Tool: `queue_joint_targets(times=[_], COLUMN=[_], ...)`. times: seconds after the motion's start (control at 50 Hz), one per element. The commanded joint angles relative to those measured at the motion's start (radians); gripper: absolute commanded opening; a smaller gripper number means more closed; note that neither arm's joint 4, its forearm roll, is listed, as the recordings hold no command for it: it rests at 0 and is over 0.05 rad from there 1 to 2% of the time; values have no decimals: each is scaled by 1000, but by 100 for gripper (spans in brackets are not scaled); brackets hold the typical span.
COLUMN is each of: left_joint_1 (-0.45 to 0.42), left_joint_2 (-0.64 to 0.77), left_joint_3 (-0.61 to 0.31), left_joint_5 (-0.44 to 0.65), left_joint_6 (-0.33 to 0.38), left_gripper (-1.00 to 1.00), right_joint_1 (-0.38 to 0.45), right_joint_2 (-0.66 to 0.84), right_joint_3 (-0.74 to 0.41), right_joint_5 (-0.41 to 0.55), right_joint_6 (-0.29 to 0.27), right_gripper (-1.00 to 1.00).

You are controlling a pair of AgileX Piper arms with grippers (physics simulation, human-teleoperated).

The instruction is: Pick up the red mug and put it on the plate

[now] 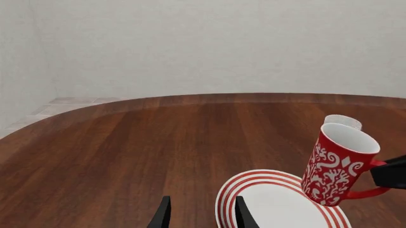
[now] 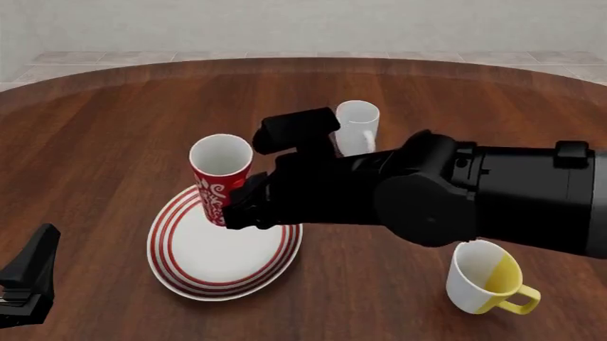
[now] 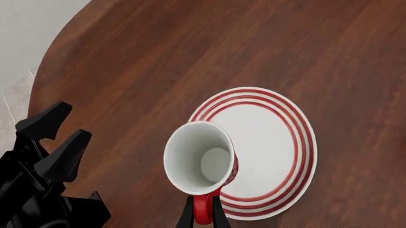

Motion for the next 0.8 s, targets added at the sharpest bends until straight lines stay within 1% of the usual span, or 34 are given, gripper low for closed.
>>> queue_joint_targets(times=[0.02,0.8], left_joint_1=[0,0], left_joint_2=[0,0], left_joint_3=[0,0], left_joint_5=[0,0], left_joint_6=[0,0], left_gripper=[100,100], right_joint_1=[-1,-9], right_joint_2=[19,86], right_joint_3=[5,-1], right_joint_5=[-10,-40], right_joint_6=[11,35], right_gripper=[-100,-100])
